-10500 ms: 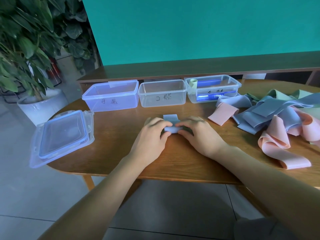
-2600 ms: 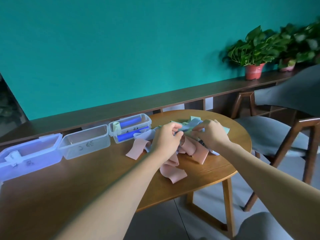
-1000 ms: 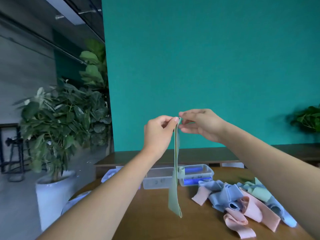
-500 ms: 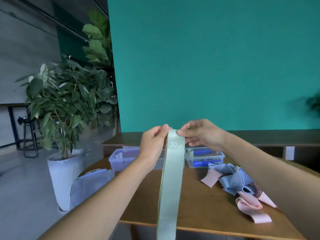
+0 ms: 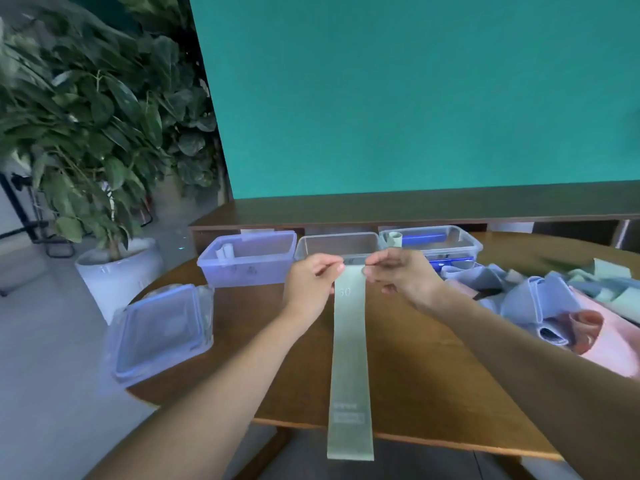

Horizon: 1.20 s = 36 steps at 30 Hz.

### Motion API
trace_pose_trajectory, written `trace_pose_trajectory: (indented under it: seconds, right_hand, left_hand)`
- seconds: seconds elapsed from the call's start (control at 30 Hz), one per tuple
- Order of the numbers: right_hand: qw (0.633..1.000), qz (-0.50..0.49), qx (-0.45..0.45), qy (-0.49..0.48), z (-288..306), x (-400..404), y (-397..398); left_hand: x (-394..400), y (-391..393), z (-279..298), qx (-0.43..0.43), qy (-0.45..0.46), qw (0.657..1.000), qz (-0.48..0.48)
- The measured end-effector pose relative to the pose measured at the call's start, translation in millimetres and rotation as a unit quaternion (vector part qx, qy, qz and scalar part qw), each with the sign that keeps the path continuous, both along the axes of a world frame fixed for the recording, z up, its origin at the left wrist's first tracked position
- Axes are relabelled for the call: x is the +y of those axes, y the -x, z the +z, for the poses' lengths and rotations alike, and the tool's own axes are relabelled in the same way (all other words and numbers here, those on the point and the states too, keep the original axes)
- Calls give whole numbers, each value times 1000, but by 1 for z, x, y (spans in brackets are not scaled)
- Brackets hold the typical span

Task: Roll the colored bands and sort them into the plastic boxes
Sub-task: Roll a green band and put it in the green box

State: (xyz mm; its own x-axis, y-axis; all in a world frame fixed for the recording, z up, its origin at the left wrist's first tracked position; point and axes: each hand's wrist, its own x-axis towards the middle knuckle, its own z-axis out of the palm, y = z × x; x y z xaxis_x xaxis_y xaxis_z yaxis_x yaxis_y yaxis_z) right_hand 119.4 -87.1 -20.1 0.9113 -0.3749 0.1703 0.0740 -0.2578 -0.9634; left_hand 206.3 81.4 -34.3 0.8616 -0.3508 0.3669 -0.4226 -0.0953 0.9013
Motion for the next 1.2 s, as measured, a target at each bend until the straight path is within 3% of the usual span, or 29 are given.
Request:
trace_pose_trajectory:
  seconds: [0.2,0.47,0.63,0.87,1.07,1.2]
  right_hand:
    - [999,-52,4,-11,-48,-11,-41]
    - [981,-90,36,166,-75,-8,-64]
    - [977,-89,42,190,-76,-8,-63]
    - [964,-54,52,254,-75,0,-38]
    - [953,-15,46,298,-73,17,9]
    - [949,12,15,314,-76,37,48]
  left_hand:
    - [-12,-43,-41,-2,-52,998,22]
    - [-23,-75,-66,2,-43,997,60]
    - [-25,-79,-65,36,-16,998,58]
    - [-2,-59,-66,25,-108,990,86]
    - [36,-13,-62,-1,-196,979,45]
    - [65,28,-62,1,-185,983,-3]
